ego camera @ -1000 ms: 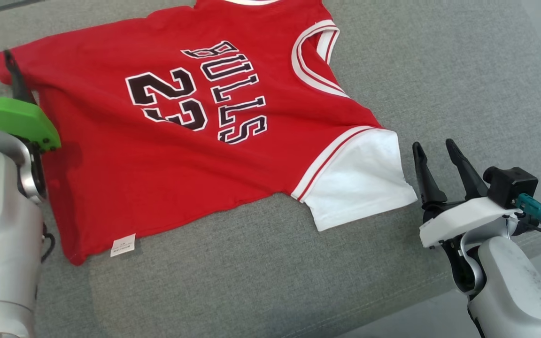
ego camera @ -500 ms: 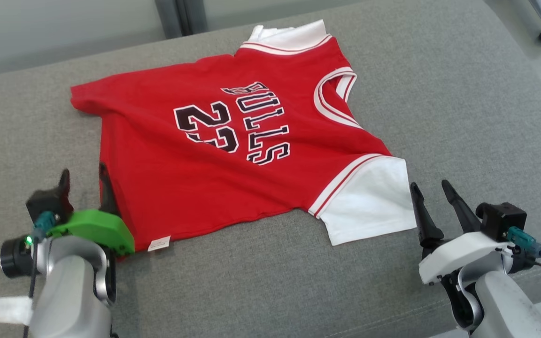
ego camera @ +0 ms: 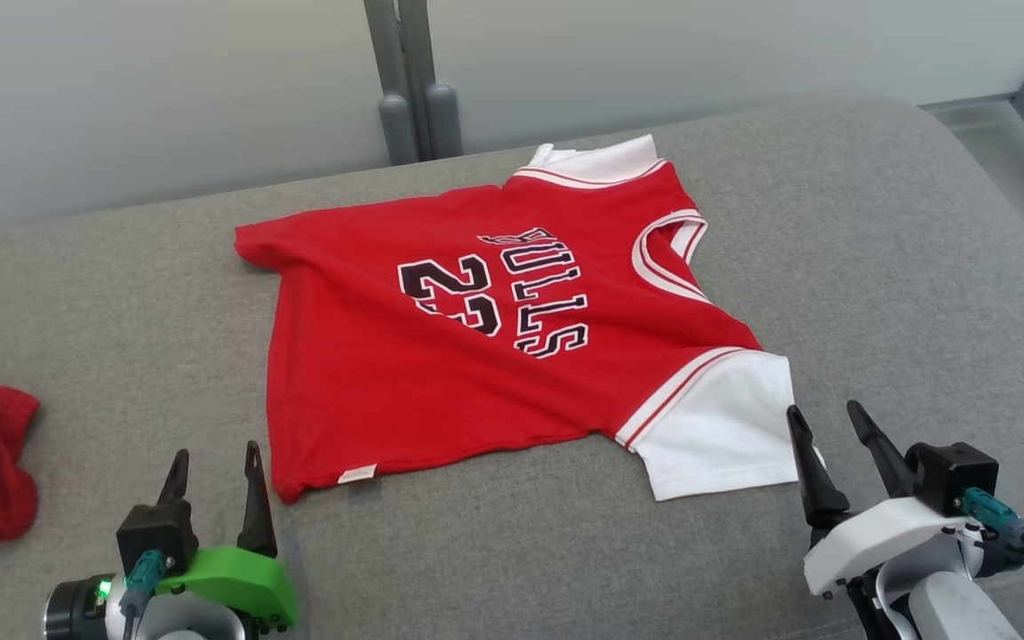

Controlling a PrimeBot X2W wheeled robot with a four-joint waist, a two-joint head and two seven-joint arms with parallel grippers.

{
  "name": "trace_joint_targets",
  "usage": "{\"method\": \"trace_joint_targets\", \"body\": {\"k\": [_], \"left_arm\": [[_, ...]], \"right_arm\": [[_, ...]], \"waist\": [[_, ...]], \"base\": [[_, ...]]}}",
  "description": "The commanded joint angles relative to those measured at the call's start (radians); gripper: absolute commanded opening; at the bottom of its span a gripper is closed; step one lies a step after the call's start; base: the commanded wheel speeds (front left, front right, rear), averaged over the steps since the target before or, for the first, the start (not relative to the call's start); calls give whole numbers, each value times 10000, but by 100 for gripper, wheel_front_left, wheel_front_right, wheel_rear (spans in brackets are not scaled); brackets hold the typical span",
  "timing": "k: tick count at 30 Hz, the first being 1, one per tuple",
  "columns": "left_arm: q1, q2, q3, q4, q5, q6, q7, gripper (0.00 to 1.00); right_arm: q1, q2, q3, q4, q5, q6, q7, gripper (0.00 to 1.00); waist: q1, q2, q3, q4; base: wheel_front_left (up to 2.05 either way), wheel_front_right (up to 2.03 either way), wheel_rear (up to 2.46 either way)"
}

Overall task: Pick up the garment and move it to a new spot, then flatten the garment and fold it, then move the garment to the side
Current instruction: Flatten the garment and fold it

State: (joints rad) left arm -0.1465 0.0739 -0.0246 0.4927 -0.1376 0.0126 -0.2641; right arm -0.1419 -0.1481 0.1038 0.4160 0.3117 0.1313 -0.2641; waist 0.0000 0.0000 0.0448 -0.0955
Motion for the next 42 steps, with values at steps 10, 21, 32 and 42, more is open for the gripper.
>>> {"method": "trace_joint_targets", "body": {"k": [10,21,32,42], "left_arm": [[1047,-154,510,-919,165,-48,-2,100],[1240,-230,262,-854,-187,-452,-2,100],[-33,-219,-160,632,-778,-908,-2,100],[-775,-212,-155,1522,-1323,-1011,-2,100]], "right_arm": [[394,73,-317,-143,-422,-11,-4,100],[509,121,-668,346,-420,-11,-4,100],[-268,-29,-669,1278,-363,-11,-4,100],[-767,-58,-472,1422,-247,-11,-4,100]], "waist": [[0,0,-561,626],[0,0,-381,749],[0,0,701,293],[0,0,1316,-109]], "base": [[0,0,0],[0,0,0],[0,0,0],[0,0,0]]}}
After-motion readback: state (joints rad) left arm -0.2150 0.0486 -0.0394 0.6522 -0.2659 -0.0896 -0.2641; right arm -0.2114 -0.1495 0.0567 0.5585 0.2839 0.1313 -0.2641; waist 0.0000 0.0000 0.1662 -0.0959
